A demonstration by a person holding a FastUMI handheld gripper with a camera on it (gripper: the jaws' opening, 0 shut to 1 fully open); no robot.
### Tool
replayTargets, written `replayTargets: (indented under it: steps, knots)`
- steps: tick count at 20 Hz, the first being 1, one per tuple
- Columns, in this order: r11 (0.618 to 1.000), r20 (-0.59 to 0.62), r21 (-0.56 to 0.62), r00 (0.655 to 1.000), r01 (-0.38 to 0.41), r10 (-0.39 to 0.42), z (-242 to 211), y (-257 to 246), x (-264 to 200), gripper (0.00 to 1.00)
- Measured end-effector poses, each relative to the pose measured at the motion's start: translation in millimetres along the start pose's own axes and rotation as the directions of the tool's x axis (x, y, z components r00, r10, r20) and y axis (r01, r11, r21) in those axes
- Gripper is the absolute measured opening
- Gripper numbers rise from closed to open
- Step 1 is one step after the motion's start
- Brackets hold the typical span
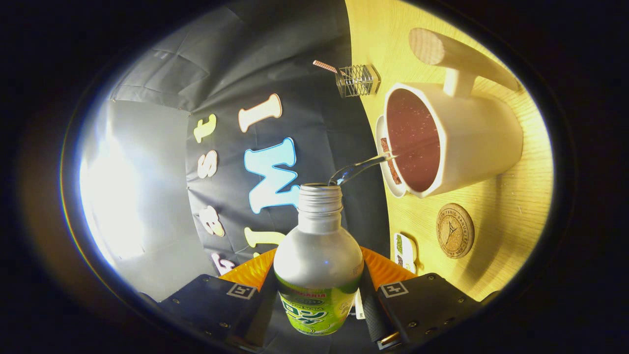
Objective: Take the bottle from table, then pour the juice into the cup, finally place the bottle on the coaster
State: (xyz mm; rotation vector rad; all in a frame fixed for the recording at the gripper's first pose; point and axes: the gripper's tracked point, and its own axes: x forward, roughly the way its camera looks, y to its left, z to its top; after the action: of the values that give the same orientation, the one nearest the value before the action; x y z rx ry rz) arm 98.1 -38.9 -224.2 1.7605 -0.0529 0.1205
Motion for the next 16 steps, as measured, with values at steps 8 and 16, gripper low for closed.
replayTargets:
  steps: [8, 16]
  knots:
    - [1.000, 0.005, 0.030, 1.000, -0.005, 0.005, -1.8, 2.7, -0.2, 0.76]
    - [0.998, 0.020, 0.069, 1.000, -0.007, 0.006, -3.2, -4.3, -5.2, 0.76]
